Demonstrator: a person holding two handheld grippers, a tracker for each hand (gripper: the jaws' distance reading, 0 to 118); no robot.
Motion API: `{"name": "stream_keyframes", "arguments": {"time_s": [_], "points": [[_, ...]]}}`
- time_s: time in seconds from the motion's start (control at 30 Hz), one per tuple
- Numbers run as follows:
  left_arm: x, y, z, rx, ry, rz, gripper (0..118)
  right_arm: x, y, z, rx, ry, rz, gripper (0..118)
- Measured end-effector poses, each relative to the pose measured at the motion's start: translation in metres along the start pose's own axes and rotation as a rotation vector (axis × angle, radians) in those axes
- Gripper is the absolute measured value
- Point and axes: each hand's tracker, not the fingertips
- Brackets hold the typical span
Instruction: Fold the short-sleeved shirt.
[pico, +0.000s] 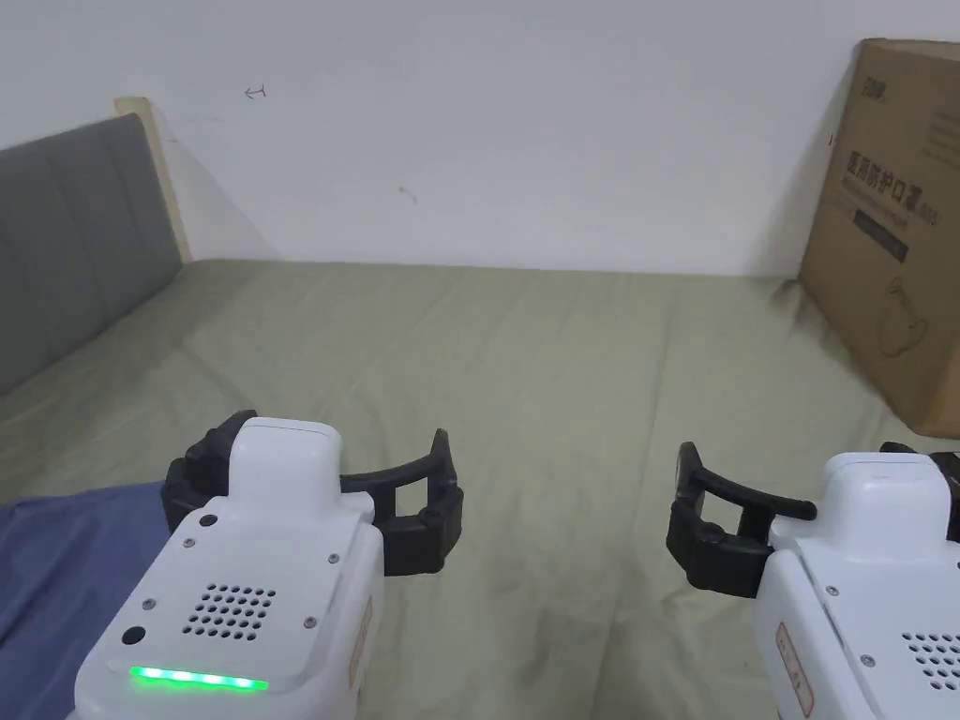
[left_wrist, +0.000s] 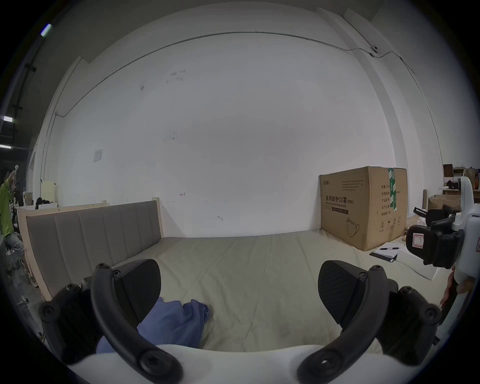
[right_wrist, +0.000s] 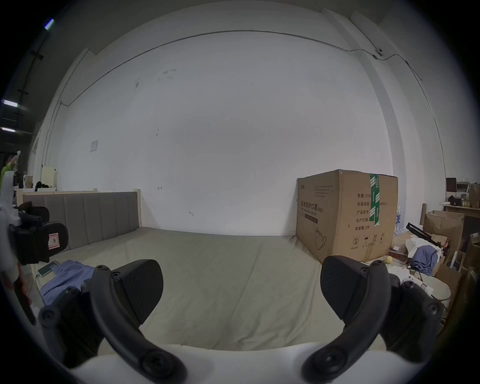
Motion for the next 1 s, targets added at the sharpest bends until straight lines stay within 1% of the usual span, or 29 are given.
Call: {"name": "stream_keyframes", "arguments": {"time_s": [0.23, 0.3, 0.33, 0.37, 0.4, 0.43, 0.53, 0.57, 0.6, 0.63, 0.67, 0.7, 0.73, 0.77, 0.8, 0.83, 0.87, 0.93, 1.0], "points": [[0.000, 0.000, 0.000, -0.001, 0.001, -0.006, 118, -0.003, 0.001, 0.000, 0.008, 0.004, -0.003, 118], [0.000, 0.001, 0.000, 0.006, -0.004, 0.003, 118, -0.005, 0.003, -0.001, 0.005, -0.005, 0.030, 118], [-0.001, 0.002, 0.000, 0.016, -0.014, 0.028, 118, -0.009, 0.006, -0.002, 0.003, -0.037, 0.096, 118], [-0.004, 0.001, 0.000, 0.022, -0.028, 0.107, 118, -0.014, 0.008, -0.003, 0.002, -0.063, 0.171, 118], [-0.009, 0.000, -0.001, 0.019, -0.048, 0.209, 118, -0.022, 0.009, -0.004, 0.005, -0.078, 0.284, 118], [-0.015, -0.002, -0.003, 0.011, -0.066, 0.323, 118, -0.030, 0.008, -0.006, 0.008, -0.065, 0.394, 118], [-0.039, -0.024, -0.011, -0.079, -0.094, 0.862, 118, -0.056, -0.005, -0.003, 0.026, -0.005, 0.796, 118], [-0.046, -0.035, -0.015, -0.111, -0.098, 1.015, 118, -0.064, -0.012, -0.001, 0.025, 0.033, 0.913, 118], [-0.051, -0.049, -0.020, -0.157, -0.093, 1.137, 118, -0.071, -0.019, 0.001, 0.025, 0.078, 1.009, 118], [-0.055, -0.061, -0.022, -0.185, -0.090, 1.214, 118, -0.077, -0.026, 0.002, 0.016, 0.089, 1.055, 118], [-0.058, -0.074, -0.023, -0.219, -0.064, 1.294, 118, -0.083, -0.032, 0.002, 0.007, 0.107, 1.073, 118], [-0.059, -0.083, -0.023, -0.236, -0.028, 1.324, 118, -0.085, -0.038, 0.003, 0.005, 0.134, 1.054, 118], [-0.059, -0.090, -0.022, -0.243, -0.004, 1.353, 118, -0.086, -0.039, 0.003, -0.014, 0.151, 1.009, 118], [-0.059, -0.092, -0.021, -0.263, 0.035, 1.354, 118, -0.087, -0.039, 0.002, -0.047, 0.164, 0.968, 118], [-0.061, -0.091, -0.020, -0.257, 0.042, 1.311, 118, -0.087, -0.037, 0.001, -0.062, 0.161, 0.933, 118], [-0.062, -0.085, -0.019, -0.234, 0.065, 1.223, 118, -0.084, -0.034, -0.001, -0.051, 0.152, 0.883, 118], [-0.061, -0.076, -0.019, -0.199, 0.096, 1.104, 118, -0.080, -0.029, -0.002, -0.029, 0.125, 0.832, 118], [-0.059, -0.052, -0.020, -0.131, 0.094, 0.911, 118, -0.072, -0.018, -0.004, -0.015, 0.093, 0.691, 118], [-0.048, -0.022, -0.019, -0.056, 0.067, 0.687, 118, -0.054, -0.005, -0.006, -0.016, 0.061, 0.443, 118]]}}
